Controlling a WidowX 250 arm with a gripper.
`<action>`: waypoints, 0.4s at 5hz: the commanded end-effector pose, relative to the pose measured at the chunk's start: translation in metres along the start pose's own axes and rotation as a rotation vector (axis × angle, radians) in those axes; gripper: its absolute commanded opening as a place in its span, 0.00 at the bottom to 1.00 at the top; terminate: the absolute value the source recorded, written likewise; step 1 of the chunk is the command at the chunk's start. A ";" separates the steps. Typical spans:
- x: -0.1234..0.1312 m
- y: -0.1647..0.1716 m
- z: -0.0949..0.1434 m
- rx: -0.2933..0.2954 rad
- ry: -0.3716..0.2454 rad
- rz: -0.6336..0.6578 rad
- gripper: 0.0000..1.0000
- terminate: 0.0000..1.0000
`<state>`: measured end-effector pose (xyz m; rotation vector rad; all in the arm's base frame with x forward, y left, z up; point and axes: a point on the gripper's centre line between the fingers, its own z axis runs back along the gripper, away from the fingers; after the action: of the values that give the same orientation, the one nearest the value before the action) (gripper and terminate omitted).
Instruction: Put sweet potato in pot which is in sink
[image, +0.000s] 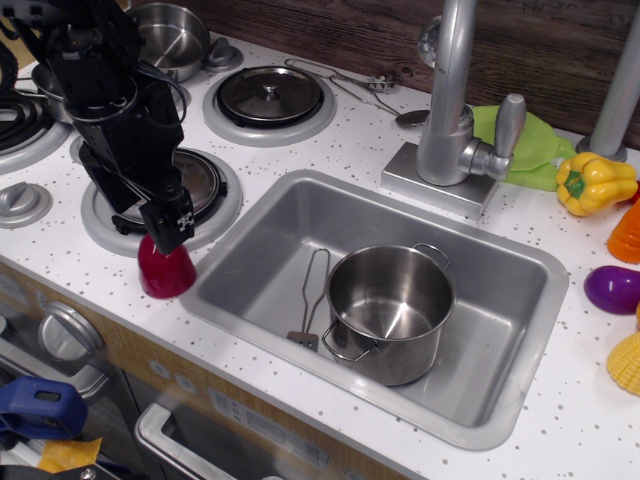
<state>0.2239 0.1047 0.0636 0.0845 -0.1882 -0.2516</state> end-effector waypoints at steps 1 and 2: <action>0.000 0.000 0.000 0.000 0.000 0.000 1.00 0.00; -0.002 -0.001 -0.012 -0.010 -0.024 0.010 1.00 0.00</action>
<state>0.2249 0.0999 0.0389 0.0340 -0.2030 -0.2407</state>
